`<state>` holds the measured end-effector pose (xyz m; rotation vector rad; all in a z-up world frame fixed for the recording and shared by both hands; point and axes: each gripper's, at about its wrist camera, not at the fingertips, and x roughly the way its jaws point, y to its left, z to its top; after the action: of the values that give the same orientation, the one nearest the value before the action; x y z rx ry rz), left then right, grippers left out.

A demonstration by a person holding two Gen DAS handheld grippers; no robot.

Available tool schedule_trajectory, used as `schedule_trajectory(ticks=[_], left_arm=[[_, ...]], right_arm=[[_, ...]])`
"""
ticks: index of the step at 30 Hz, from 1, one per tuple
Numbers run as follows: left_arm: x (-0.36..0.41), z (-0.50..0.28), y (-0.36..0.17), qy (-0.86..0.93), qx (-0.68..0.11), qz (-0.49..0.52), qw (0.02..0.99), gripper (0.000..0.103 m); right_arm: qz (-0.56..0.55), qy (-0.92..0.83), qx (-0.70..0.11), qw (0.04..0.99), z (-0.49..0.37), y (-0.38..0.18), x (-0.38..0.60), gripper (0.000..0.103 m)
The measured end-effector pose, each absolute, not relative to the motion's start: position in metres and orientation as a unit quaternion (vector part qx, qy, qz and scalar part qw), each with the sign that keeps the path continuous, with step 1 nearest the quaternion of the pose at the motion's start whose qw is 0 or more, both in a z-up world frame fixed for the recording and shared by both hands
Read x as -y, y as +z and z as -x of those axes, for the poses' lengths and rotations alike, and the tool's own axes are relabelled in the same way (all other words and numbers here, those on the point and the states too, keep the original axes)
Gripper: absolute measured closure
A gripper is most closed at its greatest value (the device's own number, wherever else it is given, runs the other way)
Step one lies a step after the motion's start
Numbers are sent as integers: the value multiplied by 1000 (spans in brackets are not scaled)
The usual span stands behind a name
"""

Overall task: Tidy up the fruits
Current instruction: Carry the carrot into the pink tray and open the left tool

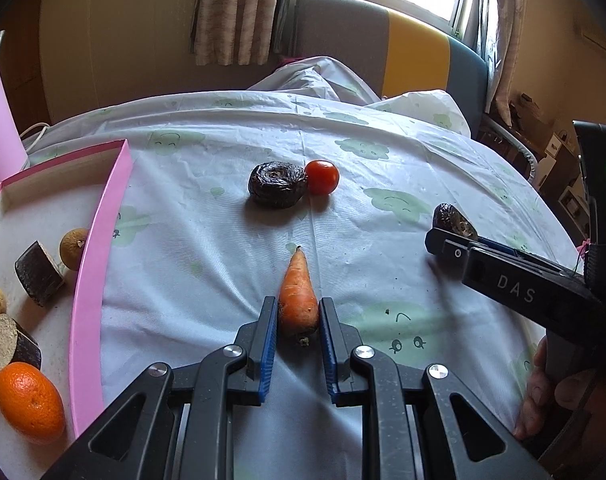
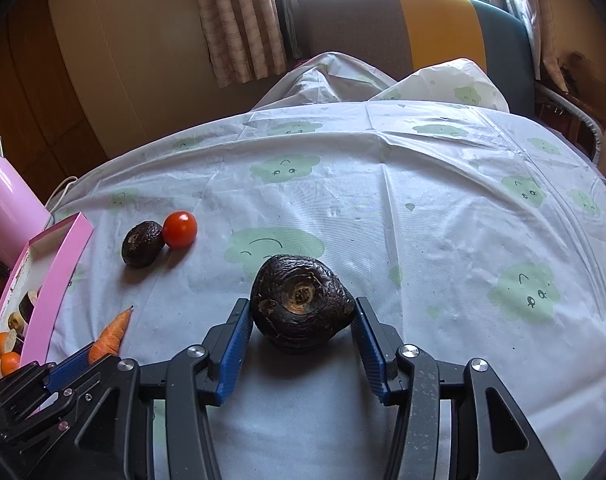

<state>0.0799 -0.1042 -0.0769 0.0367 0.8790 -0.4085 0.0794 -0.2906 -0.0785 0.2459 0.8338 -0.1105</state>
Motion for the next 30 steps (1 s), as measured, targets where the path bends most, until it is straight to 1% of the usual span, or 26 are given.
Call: schedule_trajectory(ticks=[7, 14, 19, 30], left_arm=[[108, -77, -75, -192, -422, -35, 885, 83], [100, -75, -68, -192, -451, -5, 872, 83], [95, -62, -59, -196, -450, -2, 871, 83], [67, -44, -19, -173, -407, 4, 897, 83]], right_arm=[[-92, -63, -411, 905, -81, -79, 284, 51], [-91, -64, -411, 905, -81, -80, 284, 51], [-91, -64, -411, 905, -81, -80, 284, 51], [-84, -68, -412, 905, -81, -79, 282, 51]])
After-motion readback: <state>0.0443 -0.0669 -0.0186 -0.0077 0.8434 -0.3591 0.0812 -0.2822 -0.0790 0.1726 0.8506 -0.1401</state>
